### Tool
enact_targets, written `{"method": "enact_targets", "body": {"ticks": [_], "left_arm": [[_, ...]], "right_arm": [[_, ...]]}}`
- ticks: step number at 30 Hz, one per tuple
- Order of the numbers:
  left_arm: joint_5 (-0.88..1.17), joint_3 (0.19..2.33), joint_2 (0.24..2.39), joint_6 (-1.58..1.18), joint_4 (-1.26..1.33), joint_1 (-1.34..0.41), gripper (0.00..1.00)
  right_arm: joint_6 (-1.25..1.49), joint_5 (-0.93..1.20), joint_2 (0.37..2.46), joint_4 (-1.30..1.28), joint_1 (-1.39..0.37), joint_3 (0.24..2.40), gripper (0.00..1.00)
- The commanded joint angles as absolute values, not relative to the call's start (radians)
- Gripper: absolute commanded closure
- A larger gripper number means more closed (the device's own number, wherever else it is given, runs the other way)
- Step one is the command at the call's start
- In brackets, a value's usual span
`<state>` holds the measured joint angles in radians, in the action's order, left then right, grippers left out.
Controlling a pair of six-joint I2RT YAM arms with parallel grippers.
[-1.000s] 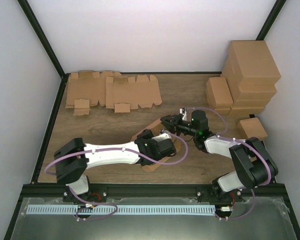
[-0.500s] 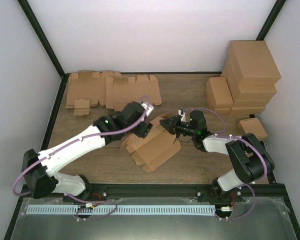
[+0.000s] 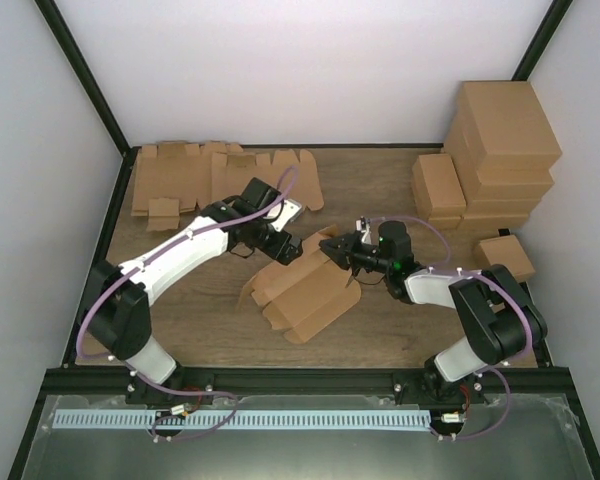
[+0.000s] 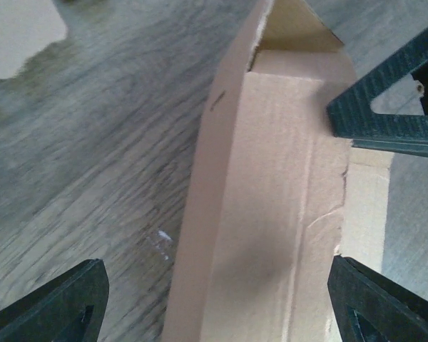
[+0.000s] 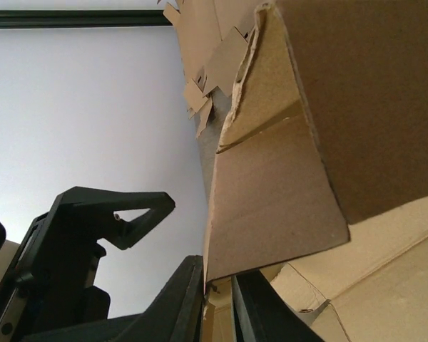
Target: Fold the paper box
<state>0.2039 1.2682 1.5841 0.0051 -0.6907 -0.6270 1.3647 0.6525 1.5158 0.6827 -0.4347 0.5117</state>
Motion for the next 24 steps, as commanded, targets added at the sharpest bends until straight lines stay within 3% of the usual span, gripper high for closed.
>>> {"method": "enact_targets", "body": {"ticks": [1, 11, 20, 24], "left_arm": [[0.301, 1.320, 1.626, 0.068, -0.705, -0.632, 0.15], [0.371, 1.317, 1.677, 0.080, -0.707, -0.634, 0.23], [0.304, 1.318, 1.709, 0.095, -0.730, -0.657, 0.24], [0.256, 1.319, 1.712, 0.096, -0.734, -0.670, 0.29]], "right_arm": [[1.340, 0.662, 1.534, 0.693, -0.440, 0.554, 0.88], [1.333, 0.668, 1.559, 0.697, -0.441, 0.553, 0.88], [1.330, 0.672, 1.571, 0.696, -0.442, 0.559, 0.88], [1.328, 0.676, 1.580, 0.697, -0.442, 0.564, 0.88]]}}
